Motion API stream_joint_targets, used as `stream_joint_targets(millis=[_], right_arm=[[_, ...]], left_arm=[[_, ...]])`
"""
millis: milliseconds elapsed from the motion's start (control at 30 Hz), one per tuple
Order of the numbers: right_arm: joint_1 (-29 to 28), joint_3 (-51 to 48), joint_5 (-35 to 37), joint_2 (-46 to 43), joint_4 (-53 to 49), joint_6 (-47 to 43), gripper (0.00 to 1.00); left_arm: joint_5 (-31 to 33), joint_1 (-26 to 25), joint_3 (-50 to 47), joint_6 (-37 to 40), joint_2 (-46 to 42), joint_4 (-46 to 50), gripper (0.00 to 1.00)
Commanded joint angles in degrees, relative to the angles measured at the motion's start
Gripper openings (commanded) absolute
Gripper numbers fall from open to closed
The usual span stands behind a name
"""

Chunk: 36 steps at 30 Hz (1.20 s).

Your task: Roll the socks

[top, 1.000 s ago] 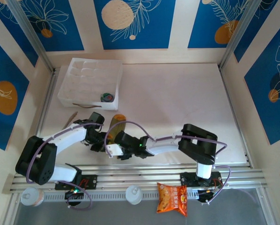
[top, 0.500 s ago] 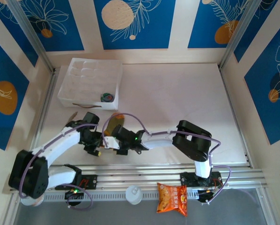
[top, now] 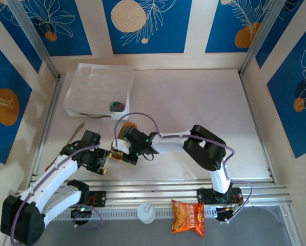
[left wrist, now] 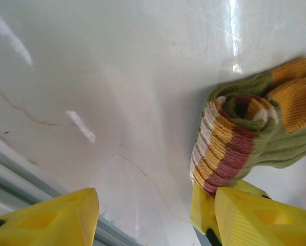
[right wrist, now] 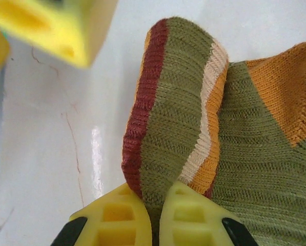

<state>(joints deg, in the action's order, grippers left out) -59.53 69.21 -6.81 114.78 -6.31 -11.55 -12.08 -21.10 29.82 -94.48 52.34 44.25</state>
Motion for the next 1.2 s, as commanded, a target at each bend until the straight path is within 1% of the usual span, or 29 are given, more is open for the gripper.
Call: stream_joint_targets(millis=[0,100,267,400,533,667,767,833,933,967,1033,1100,1167], right_arm=[[2.0,-2.2,-6.5,8.1,-16.7,3.7,0.00],[4.1,-0.2,-10.7,10.0,-19.2,5.3,0.00],[7.5,2.3,-16.4,12.7,-21.9,8.1,0.00],[10.1,4.7,-22.2,14.9,-24.3,10.2,0.00],[11.7,6.9,-25.3,16.7,-26.3,11.9,0.00],[13.1,7.8,-27.1,17.7,-26.7,13.5,0.00],[12.9,8.7,-26.4,17.5,-27.5,12.7,0.00],[12.6,9.3,-25.5,16.9,-27.9,11.3,0.02],[11.2,8.1,-22.5,13.3,-25.3,8.1,0.15],[10.7,6.5,-21.0,11.0,-23.2,7.1,0.19],[9.7,2.6,-18.7,5.8,-17.0,5.4,0.24],[8.8,-3.5,-14.9,-0.7,-8.1,4.3,0.29],[7.4,-11.0,-8.8,-8.4,2.8,2.7,0.36]], left_arm=[[-3.7,0.5,-1.0,1.8,2.8,-9.8,0.59],[-4.3,0.5,0.0,4.3,6.1,-12.1,0.58],[-5.2,0.5,0.0,6.5,10.8,-14.8,0.53],[-4.2,0.5,-0.2,7.3,11.1,-14.6,0.52],[-3.4,0.5,-2.2,7.5,10.9,-18.6,0.51],[-4.0,0.4,-3.4,8.5,16.2,-21.2,0.50],[-3.0,0.4,-3.8,9.3,20.1,-20.4,0.48],[-1.8,0.4,-4.0,8.4,21.8,-16.8,0.42],[-1.5,0.4,-4.6,6.8,22.8,-13.5,0.38],[-1.3,0.4,-4.5,6.8,22.9,-12.6,0.37],[-0.7,0.5,-4.0,6.9,23.1,-10.9,0.36],[-0.7,0.4,-3.8,6.5,23.5,-10.2,0.34],[-1.3,0.4,-3.9,5.7,24.3,-10.5,0.34]])
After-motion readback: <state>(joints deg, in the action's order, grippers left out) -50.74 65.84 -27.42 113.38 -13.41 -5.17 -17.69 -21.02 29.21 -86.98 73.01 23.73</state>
